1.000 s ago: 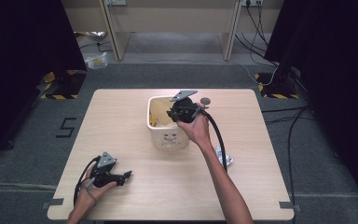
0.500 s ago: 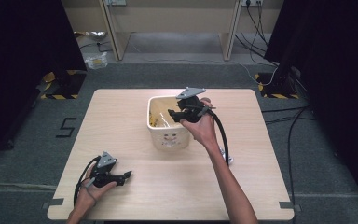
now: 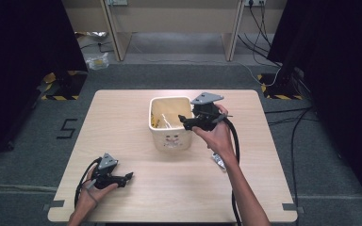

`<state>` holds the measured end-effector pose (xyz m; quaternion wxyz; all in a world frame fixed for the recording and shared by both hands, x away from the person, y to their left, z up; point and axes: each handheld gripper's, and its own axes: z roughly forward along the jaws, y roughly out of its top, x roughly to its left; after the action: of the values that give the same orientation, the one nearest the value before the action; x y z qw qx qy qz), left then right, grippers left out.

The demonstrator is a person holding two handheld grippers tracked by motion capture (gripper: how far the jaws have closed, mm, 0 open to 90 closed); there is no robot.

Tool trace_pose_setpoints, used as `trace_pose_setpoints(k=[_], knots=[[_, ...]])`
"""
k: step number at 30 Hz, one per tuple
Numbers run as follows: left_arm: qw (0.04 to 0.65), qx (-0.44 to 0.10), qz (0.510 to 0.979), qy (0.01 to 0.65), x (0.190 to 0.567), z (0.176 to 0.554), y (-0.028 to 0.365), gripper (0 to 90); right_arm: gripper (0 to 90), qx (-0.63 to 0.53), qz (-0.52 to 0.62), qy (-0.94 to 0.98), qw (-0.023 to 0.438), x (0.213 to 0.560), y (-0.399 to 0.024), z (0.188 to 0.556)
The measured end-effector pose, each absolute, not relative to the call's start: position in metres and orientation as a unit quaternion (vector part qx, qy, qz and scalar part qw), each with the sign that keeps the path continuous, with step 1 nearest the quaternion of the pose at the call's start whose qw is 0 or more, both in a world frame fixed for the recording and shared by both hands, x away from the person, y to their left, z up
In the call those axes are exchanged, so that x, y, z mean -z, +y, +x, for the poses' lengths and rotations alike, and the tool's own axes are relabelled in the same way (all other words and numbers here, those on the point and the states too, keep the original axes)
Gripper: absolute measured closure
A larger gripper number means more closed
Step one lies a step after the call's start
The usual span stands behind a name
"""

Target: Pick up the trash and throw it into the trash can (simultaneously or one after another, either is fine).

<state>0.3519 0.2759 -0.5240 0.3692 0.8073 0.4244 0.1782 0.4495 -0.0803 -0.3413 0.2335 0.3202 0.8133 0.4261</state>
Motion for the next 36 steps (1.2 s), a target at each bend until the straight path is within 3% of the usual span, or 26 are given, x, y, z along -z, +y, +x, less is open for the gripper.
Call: trace_pose_setpoints(k=[15, 36], knots=[[0.368, -0.179, 0.808, 0.423, 0.524, 0.352, 0.276, 14.6, 23.5, -0.386, 0.329, 0.815, 0.28, 0.355, -0.117, 0.419], [0.368, -0.179, 0.808, 0.423, 0.524, 0.352, 0.276, 14.6, 21.6, -0.364, 0.358, 0.819, 0.263, 0.404, -0.153, 0.388]])
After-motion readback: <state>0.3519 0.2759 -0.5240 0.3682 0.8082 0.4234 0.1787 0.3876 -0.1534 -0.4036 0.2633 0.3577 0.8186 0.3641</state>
